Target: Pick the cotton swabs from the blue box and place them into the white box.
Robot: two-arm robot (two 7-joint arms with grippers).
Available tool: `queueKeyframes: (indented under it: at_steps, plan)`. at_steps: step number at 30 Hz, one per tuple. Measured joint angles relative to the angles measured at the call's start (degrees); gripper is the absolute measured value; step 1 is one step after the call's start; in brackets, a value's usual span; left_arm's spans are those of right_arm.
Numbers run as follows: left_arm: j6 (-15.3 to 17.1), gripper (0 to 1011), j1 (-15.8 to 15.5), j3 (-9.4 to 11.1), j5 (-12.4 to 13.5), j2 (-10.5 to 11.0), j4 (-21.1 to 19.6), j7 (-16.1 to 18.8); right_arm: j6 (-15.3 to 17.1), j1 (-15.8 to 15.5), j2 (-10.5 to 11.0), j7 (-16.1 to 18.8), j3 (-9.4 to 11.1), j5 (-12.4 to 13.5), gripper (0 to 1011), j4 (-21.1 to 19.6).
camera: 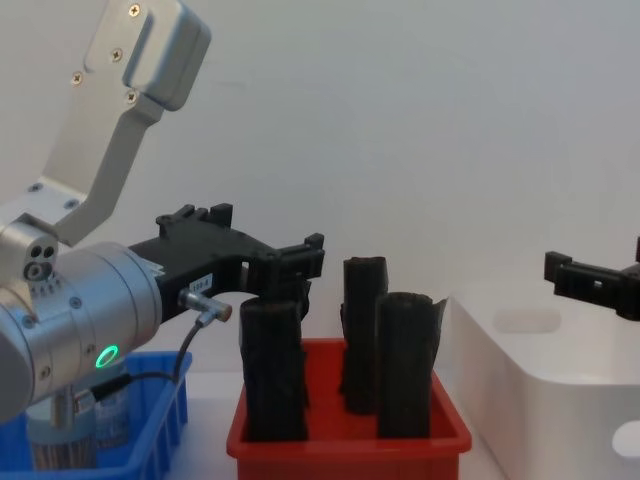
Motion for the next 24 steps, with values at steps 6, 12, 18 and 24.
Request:
queueKeyframes:
  at_steps: [6, 12, 18, 24]
  plan:
    - [0.00, 1004, 0.00, 0.00, 0.00, 0.00, 0.00, 0.00, 0.02, 0.31, -0.19, 0.33, -0.05, -0.10, 1001, 0.21]
    - [0.00, 1004, 0.00, 0.00, 0.00, 0.00, 0.00, 0.00, 0.76, 1.99, -1.03, 2.70, -0.40, -0.75, 1001, 1.68]
    - [0.00, 1004, 0.00, 0.00, 0.00, 0.00, 0.00, 0.00, 2.47, 4.77, -2.16, 6.52, -0.88, -1.55, 1001, 4.00]
    - [0.00, 1004, 0.00, 0.00, 0.00, 0.00, 0.00, 0.00, 4.83, 8.16, -3.32, 11.59, -1.37, -2.90, 1001, 6.73]
